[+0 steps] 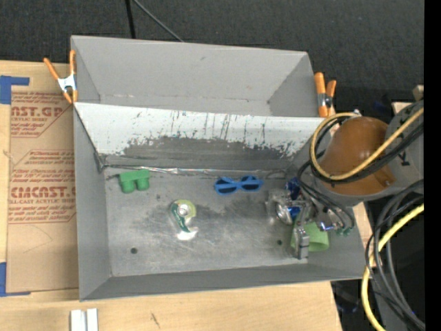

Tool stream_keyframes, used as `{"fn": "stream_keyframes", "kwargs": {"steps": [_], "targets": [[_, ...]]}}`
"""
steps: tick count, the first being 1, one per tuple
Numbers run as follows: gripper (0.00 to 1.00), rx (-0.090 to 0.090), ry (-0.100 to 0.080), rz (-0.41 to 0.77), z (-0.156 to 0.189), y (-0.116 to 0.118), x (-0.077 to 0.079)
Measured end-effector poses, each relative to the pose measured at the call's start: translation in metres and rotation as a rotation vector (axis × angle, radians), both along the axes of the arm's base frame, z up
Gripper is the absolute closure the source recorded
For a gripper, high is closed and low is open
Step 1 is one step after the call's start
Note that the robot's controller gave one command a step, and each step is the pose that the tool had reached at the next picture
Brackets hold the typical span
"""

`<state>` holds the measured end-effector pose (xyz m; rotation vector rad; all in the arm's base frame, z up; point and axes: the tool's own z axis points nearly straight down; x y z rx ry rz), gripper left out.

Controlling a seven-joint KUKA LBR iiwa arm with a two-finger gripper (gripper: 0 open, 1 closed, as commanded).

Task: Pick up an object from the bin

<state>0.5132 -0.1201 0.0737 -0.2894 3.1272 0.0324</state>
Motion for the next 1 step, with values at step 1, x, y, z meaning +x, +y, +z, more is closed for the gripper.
{"fn": "stream_keyframes", "kwargs": {"steps": [1], "targets": [[0.0,0.003,-0.005,0.181,0.0021,-0.003,-0.0034]]}}
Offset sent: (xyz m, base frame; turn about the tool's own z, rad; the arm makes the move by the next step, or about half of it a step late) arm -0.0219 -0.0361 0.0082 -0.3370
